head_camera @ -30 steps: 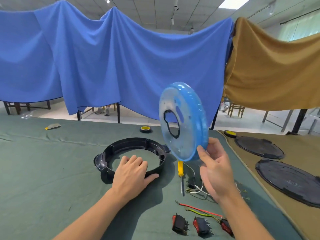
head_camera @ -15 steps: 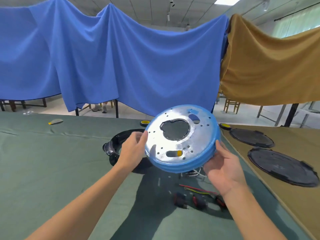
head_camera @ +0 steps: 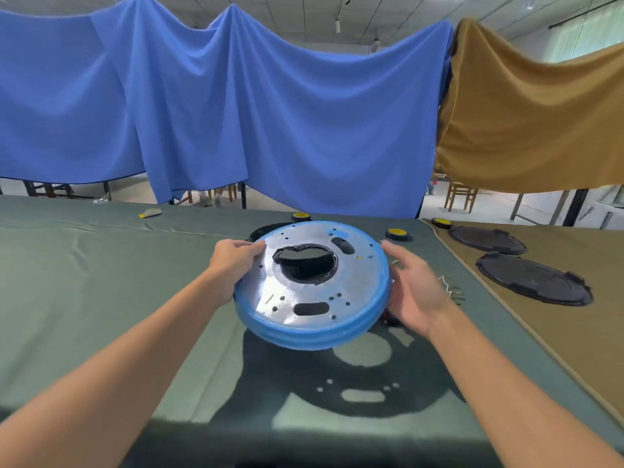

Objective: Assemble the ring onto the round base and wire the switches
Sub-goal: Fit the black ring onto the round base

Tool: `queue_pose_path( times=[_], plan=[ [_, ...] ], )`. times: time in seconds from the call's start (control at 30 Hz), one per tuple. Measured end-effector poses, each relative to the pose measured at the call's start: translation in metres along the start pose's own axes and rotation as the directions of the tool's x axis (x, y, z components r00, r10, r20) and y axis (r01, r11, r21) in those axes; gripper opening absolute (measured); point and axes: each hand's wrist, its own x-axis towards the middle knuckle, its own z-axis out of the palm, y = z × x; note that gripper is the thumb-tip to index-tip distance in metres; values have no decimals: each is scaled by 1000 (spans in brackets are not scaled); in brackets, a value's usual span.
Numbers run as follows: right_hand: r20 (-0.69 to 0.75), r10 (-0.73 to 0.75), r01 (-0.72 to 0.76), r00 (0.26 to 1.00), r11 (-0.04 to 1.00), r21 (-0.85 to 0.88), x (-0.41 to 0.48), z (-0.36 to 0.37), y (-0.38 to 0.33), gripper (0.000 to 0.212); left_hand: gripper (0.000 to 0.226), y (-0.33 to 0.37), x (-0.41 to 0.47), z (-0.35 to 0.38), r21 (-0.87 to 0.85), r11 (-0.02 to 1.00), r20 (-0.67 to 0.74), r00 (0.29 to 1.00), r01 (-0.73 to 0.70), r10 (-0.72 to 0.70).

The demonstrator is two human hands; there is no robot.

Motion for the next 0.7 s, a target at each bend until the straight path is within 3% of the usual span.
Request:
queue_pose_path(
  times=[0.1, 0.2, 0.3, 0.4, 0.6, 0.7],
  plan=[
    [-184, -1, -73, 983, 916, -395, -2, 8, 10, 25, 16, -5, -11, -16, 58, 998, 21, 1000, -10, 8],
    [-166, 55, -160, 985, 665, -729, -12, 14, 20, 23, 16, -16, -21, -31, 170, 985, 12, 1000, 18, -20],
    [-127, 119, -164, 985, 400, -902, -17, 16, 29, 30, 23, -29, -29, -43, 254, 966, 22, 998, 55, -63],
    [-95, 147, -120, 985, 171, -978, -20, 21, 34, 38, 17, -39, -37, -51, 272, 961, 31, 998, 50, -61],
    [-27, 170, 0, 985, -154, -988, -17, 22, 37, 49, 14, -49, -40, -52, 210, 978, 79, 997, -3, -13],
    [-4, 154, 28, 988, -204, -978, -8, 21, 38, 51, 20, -50, -37, -49, 220, 975, 72, 997, -18, 2]
  ],
)
